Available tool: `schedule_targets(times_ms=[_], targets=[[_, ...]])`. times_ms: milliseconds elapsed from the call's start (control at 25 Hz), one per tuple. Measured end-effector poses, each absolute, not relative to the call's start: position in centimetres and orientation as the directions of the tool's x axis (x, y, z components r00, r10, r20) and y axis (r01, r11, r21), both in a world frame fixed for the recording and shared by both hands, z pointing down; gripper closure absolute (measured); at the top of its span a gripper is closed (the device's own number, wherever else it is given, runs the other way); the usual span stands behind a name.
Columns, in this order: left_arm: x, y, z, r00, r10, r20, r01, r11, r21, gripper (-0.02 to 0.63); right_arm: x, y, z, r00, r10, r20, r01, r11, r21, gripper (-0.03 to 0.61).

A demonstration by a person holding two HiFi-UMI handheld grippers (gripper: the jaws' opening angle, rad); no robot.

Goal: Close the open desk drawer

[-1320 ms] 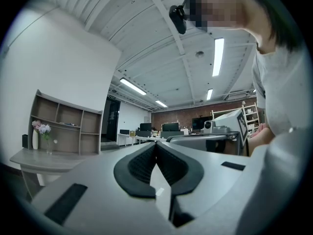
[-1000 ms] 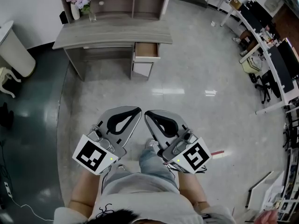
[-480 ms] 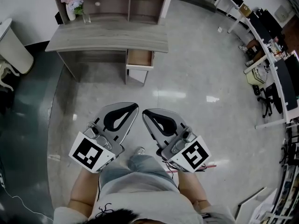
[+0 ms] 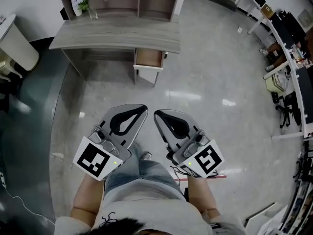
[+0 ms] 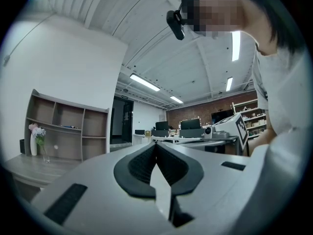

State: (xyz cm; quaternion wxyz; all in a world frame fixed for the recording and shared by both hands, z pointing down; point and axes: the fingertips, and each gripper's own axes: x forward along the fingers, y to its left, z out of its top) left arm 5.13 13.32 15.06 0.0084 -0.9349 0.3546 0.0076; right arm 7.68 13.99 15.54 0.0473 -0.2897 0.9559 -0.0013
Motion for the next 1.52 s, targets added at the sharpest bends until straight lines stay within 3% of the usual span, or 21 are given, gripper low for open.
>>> schedule_targets(times_ms=[1520], targets=[[1.7, -9.2, 17.0, 0.810, -0.587, 0.006, -0.586, -0.809, -0.032, 0.603, 4.8, -9.4, 17.2, -0.749, -0.660, -0.051, -0.660, 0.751, -0.026, 0.569]])
